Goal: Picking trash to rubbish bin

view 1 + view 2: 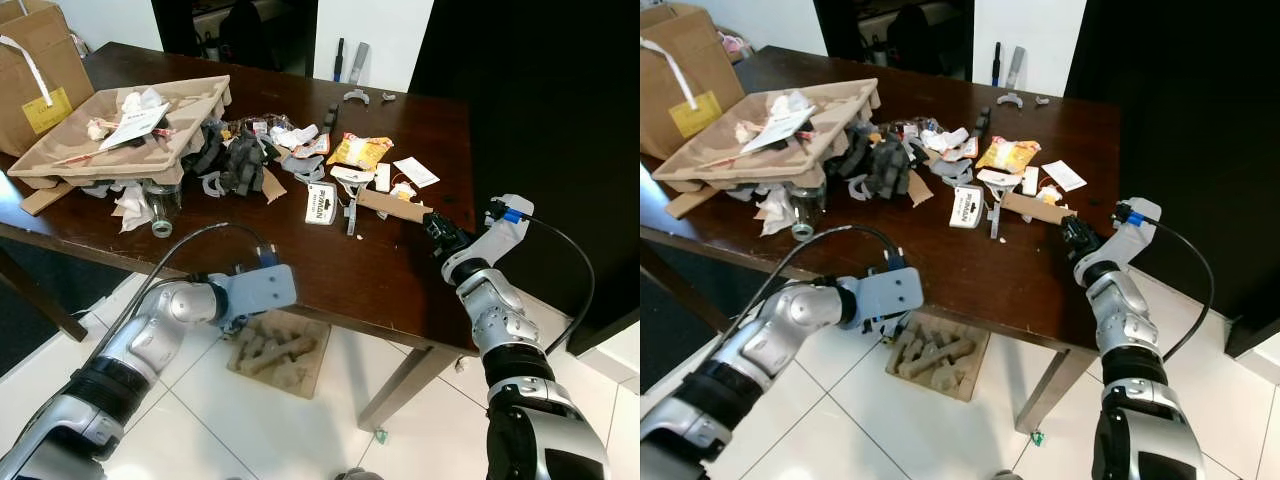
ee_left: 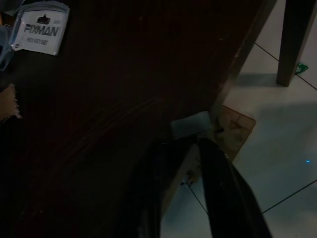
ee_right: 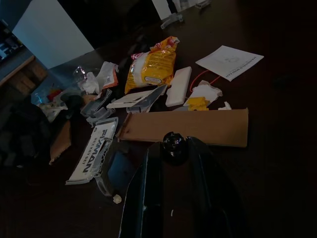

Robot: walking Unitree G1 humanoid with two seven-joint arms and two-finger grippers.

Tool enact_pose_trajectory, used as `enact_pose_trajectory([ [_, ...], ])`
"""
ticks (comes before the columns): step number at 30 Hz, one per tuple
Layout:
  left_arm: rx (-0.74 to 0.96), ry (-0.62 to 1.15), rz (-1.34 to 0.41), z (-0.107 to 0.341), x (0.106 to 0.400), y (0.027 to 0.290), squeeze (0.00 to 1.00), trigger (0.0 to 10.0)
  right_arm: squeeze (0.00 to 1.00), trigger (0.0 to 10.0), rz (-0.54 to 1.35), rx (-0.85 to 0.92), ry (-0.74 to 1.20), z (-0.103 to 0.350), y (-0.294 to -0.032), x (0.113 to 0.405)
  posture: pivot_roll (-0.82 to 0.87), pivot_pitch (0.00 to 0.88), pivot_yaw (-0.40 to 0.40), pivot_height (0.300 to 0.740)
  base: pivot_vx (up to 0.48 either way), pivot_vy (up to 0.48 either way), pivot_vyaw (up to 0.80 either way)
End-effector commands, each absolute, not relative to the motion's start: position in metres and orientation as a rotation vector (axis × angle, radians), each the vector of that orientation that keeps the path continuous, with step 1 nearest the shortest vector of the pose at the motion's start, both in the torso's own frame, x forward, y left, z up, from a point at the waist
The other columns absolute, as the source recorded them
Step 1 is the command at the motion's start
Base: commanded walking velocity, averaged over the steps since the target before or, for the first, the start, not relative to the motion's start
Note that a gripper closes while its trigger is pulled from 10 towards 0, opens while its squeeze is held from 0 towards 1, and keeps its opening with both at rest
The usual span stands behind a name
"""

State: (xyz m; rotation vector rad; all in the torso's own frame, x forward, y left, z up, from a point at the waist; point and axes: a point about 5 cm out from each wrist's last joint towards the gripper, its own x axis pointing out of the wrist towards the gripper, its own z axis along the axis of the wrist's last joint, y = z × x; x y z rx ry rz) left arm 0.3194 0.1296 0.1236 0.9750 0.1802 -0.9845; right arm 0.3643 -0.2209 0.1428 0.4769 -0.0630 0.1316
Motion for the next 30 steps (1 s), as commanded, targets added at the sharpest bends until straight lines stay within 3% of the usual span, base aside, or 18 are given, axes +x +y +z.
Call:
enact_pose_trajectory([
  [1, 0.966, 0.166, -1.003, 0.124, 0.320, 0.124, 0.00, 0.0, 0.00, 10.0, 0.113, 0.486, -0.058, 0.140, -0.225, 0.361, 0.05, 0.137, 0.009, 0.740, 0.000, 0.000, 0.00],
  [22, 0.956, 0.148, -0.987, 0.124, 0.320, 0.122, 0.00, 0.0, 0.00, 10.0, 0.121, 0.485, -0.056, 0.141, -0.224, 0.360, 0.04, 0.142, 0.000, 0.740, 0.000, 0.000, 0.00],
  [30, 0.899, -0.109, -0.821, 0.173, 0.337, 0.112, 0.00, 0.0, 0.00, 10.0, 0.126, 0.490, -0.062, 0.142, -0.224, 0.361, 0.04, 0.138, -0.002, 0.740, 0.000, 0.000, 0.00],
])
